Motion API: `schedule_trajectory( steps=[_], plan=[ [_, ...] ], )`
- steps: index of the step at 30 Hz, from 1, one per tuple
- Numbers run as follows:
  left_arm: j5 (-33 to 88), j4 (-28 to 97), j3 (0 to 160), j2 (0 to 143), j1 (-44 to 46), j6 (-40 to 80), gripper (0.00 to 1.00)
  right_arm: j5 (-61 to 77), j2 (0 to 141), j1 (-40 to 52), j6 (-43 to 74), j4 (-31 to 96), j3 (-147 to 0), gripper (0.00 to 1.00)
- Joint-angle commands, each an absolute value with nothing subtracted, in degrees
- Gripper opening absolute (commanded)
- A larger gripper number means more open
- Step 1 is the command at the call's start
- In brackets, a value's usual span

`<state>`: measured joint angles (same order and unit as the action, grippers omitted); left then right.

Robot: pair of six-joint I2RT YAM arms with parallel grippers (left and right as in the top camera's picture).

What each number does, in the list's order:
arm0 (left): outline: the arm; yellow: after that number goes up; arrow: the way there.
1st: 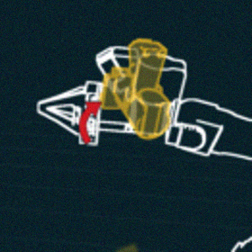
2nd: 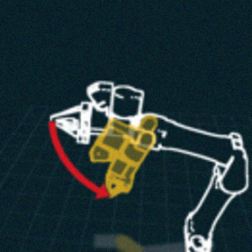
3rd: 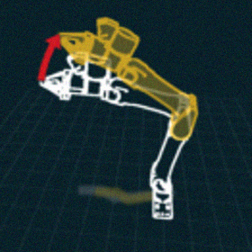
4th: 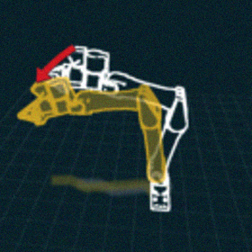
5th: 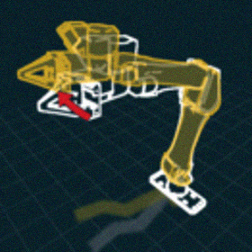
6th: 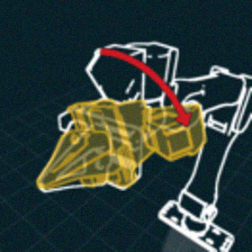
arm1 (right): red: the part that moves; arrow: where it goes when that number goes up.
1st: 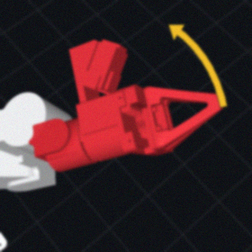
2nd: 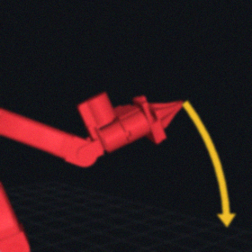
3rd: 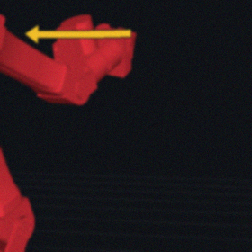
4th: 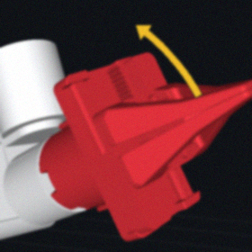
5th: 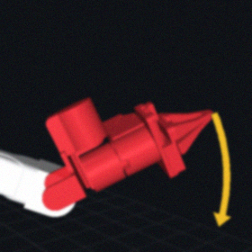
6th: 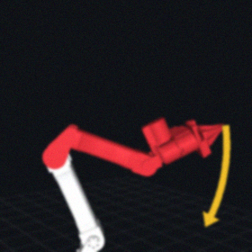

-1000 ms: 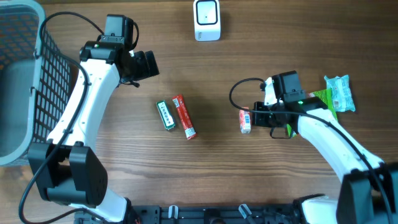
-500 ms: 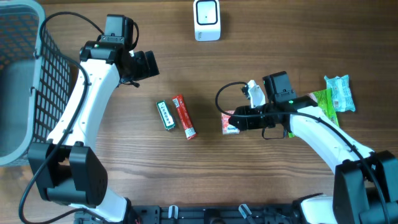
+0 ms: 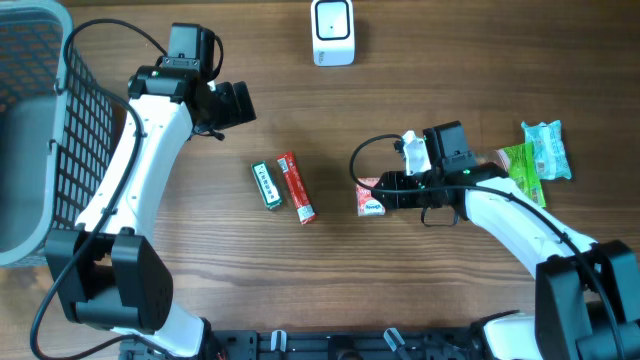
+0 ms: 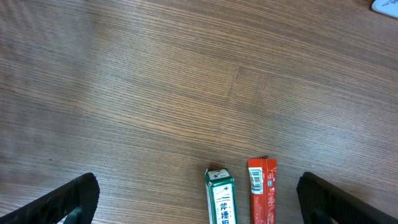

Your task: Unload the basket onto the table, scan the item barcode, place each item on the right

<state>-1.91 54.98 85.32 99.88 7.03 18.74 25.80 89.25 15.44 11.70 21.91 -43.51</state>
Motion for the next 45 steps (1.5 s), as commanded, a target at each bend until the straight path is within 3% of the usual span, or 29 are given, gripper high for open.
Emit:
schedule_trajectory(
  steps=[1, 9, 28, 30, 32, 37, 45],
  plan=[
    [-2.7, 54.8, 85.1, 100.2, 7.0, 18.5, 1.00, 25.2, 89.8, 15.3, 13.8, 19.6, -41.1, 0.53],
    [-2.7, 54.8, 85.1, 100.2, 7.0, 18.5, 1.00, 25.2, 89.8, 15.3, 16.6, 12.4, -36.5, 0.43],
    [-2.7, 54.8, 85.1, 100.2, 7.0, 18.5, 1.00, 25.2, 89.8, 15.3, 16.7, 6.7, -33.0, 0.36],
    [-2.7, 54.8, 85.1, 100.2, 7.0, 18.5, 1.00, 25.2, 89.8, 15.3, 16.7, 6.6, -32.9, 0.27],
    [-2.7, 54.8, 85.1, 100.2, 7.0, 18.5, 1.00, 25.2, 89.8, 15.3, 16.5, 6.5, -32.9, 0.07],
    [-2.7, 54.8, 85.1, 100.2, 7.0, 18.5, 1.00, 26.0, 89.6, 15.4, 16.7, 6.4, -33.0, 0.04],
    [-2.7, 54.8, 85.1, 100.2, 7.0, 18.5, 1.00, 56.9, 84.1, 7.7, 17.9, 5.3, -34.2, 0.04]
  ],
)
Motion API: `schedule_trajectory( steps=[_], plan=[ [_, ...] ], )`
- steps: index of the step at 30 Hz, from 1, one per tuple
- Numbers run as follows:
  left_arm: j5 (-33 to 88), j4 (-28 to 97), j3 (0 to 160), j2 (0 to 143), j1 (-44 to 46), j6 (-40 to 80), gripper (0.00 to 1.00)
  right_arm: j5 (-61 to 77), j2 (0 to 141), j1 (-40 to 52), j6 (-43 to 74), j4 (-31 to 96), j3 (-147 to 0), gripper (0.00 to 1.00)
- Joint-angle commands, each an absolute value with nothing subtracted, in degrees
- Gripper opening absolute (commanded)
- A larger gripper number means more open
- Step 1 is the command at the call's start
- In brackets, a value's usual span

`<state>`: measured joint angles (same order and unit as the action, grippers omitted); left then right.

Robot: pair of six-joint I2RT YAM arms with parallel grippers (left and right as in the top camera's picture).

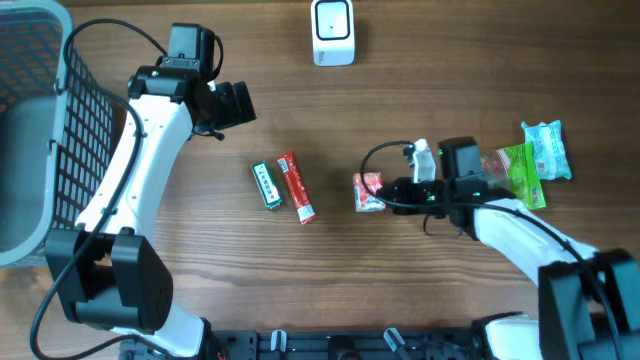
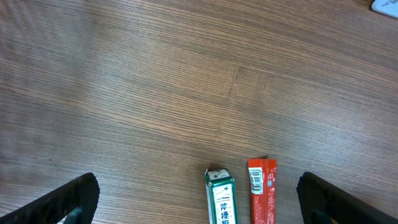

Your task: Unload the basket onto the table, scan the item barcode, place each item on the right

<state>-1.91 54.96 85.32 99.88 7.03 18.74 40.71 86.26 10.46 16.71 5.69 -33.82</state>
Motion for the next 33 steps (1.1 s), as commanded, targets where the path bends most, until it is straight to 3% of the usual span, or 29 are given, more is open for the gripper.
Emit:
schedule_trajectory(
  steps=[1, 8, 13, 18, 23, 28, 33],
  plan=[
    [-2.7, 54.8, 85.1, 100.2, 7.0, 18.5, 1.00, 62.8, 84.1, 6.5, 19.3, 5.2, -34.2, 0.04],
    [-2.7, 54.8, 85.1, 100.2, 7.0, 18.5, 1.00, 93.0, 84.2, 5.0, 27.1, -4.8, -34.2, 0.04],
    [-2.7, 54.8, 85.1, 100.2, 7.0, 18.5, 1.00, 92.5, 84.2, 5.0, 37.3, -18.5, -34.2, 0.04],
    [-2.7, 54.8, 85.1, 100.2, 7.0, 18.5, 1.00, 70.8, 84.1, 5.5, 37.0, -17.1, -34.0, 0.04],
    [-2.7, 54.8, 85.1, 100.2, 7.0, 18.5, 1.00, 41.8, 84.1, 9.1, 22.4, -4.5, -34.0, 0.04],
    [-2.7, 54.8, 85.1, 100.2, 7.0, 18.5, 1.00, 32.0, 84.1, 9.8, 15.0, 2.2, -35.4, 0.04],
    [-2.7, 54.8, 85.1, 100.2, 7.0, 18.5, 1.00, 22.6, 83.4, 9.9, 10.2, 19.5, -50.3, 0.05]
  ],
)
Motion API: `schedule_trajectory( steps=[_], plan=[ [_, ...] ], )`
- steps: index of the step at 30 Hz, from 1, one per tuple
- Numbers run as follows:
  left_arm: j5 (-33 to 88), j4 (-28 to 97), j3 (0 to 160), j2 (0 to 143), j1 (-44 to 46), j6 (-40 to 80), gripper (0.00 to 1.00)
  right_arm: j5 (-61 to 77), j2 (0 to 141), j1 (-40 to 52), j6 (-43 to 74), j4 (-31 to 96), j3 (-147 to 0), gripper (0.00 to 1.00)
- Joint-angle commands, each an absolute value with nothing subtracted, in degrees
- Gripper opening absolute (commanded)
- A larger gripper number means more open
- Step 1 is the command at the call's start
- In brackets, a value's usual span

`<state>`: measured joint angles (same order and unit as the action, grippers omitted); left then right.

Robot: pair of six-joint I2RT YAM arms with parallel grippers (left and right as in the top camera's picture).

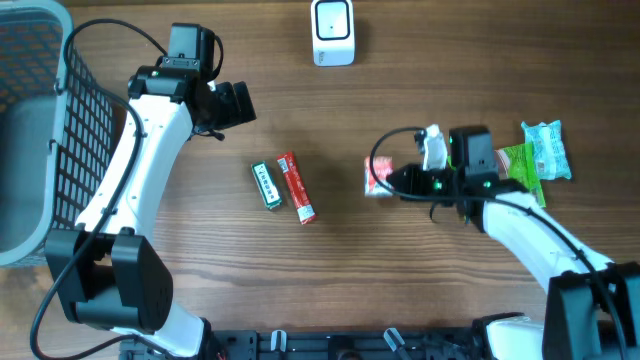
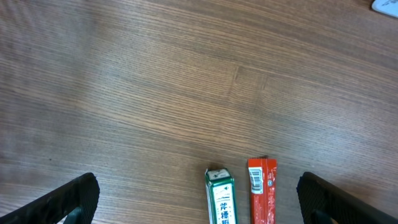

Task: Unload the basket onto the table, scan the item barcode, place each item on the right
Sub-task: 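Lift the red tissue pack up to the scanner, then hold the red tissue pack in front of the scanner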

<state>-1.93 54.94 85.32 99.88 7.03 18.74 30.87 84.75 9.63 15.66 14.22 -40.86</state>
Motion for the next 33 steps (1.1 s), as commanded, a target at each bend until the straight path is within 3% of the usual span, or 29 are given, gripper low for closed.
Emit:
schedule_trajectory(
  steps=[1, 6, 14, 17, 33],
  plan=[
    [-2.7, 54.8, 85.1, 100.2, 7.0, 18.5, 1.00, 20.1, 83.5, 10.1, 8.7, 23.6, -54.3, 0.05],
    [-2.7, 54.8, 85.1, 100.2, 7.0, 18.5, 1.00, 3.2, 85.0, 14.9, 6.0, 40.2, -74.4, 0.04],
    [-2.7, 54.8, 85.1, 100.2, 7.0, 18.5, 1.00, -6.1, 99.9, 18.2, 2.0, 55.9, -106.1, 0.04],
    [-2.7, 54.8, 85.1, 100.2, 7.0, 18.5, 1.00, -9.6, 105.8, 19.8, -1.8, 52.6, -112.2, 0.04],
    [-2.7, 54.8, 85.1, 100.2, 7.0, 18.5, 1.00, -23.1, 129.6, 25.1, -19.2, 22.1, -112.1, 0.04]
  ],
)
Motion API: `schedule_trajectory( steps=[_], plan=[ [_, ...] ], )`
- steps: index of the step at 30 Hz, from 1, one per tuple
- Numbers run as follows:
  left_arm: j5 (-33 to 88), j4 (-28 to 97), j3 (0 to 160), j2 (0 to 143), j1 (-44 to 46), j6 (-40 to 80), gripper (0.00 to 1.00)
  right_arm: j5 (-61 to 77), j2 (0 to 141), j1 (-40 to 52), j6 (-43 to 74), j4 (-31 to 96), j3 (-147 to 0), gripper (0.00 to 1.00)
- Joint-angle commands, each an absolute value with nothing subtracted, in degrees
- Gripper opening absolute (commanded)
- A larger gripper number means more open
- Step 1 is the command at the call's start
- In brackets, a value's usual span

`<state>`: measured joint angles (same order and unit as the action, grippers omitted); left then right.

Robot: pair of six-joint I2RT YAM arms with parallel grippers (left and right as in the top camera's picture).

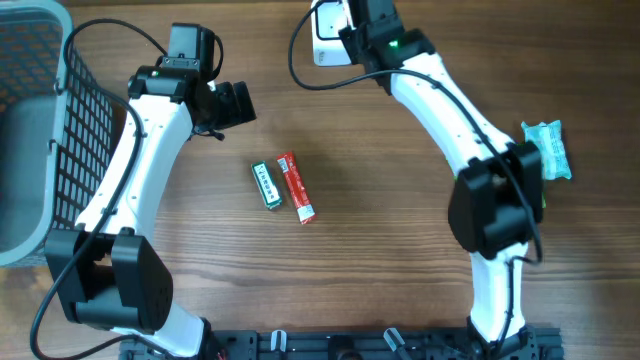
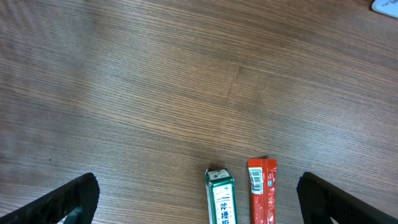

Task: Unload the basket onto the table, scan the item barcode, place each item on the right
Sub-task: 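Hold the red tissue pack in front of the scanner, then carry the red tissue pack right toward the scanned items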

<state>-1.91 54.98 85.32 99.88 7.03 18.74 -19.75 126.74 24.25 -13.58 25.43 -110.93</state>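
Note:
The white barcode scanner (image 1: 326, 47) stands at the table's far edge. My right arm reaches across to it, and the right gripper (image 1: 347, 22) hovers over the scanner's top. Its fingers are hidden under the wrist, and no item shows in them. The small red and white packet is out of view. My left gripper (image 1: 235, 103) hangs open above the table left of centre. In the left wrist view its black fingertips (image 2: 74, 198) stand wide apart with nothing between them.
A green box (image 1: 266, 185) and a red stick pack (image 1: 296, 187) lie side by side mid-table, below the left gripper. Green snack packets (image 1: 545, 150) lie at the right edge. A grey wire basket (image 1: 40, 130) fills the left side.
My right arm has swung from the middle right of the table up to the scanner at the far edge. The red and white packet no longer shows. The left arm has not moved.
My right gripper was down on a red and white packet lying mid-table. It then held the packet tilted up, then lifted a little to the right. Now the gripper is over the scanner. The left arm, the green box and the red stick stayed still throughout.

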Motion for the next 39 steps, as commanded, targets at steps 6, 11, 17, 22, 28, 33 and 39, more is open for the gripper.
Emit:
schedule_trajectory(
  steps=[6, 11, 17, 22, 28, 33, 39],
  plan=[
    [-2.7, 54.8, 85.1, 100.2, 7.0, 18.5, 1.00, -25.8, 133.5, 27.9, -34.2, 11.5, -112.0, 0.04],
    [-2.7, 54.8, 85.1, 100.2, 7.0, 18.5, 1.00, -26.0, 134.5, 29.5, -41.9, 7.7, -112.0, 0.04],
    [-2.7, 54.8, 85.1, 100.2, 7.0, 18.5, 1.00, -25.5, 134.5, 29.1, -41.4, 9.3, -112.0, 0.05],
    [-2.7, 54.8, 85.1, 100.2, 7.0, 18.5, 1.00, -24.4, 134.8, 28.2, -36.7, 11.1, -112.0, 0.09],
    [-2.7, 54.8, 85.1, 100.2, 7.0, 18.5, 1.00, -27.7, 134.8, 28.0, -32.7, 6.4, -112.0, 0.05],
    [-2.7, 54.8, 85.1, 100.2, 7.0, 18.5, 1.00, -26.6, 134.3, 27.5, -23.3, 7.7, -112.1, 0.04],
    [-2.7, 54.8, 85.1, 100.2, 7.0, 18.5, 1.00, -26.1, 121.8, 27.4, -15.2, 30.0, -112.1, 0.04]
  ],
)
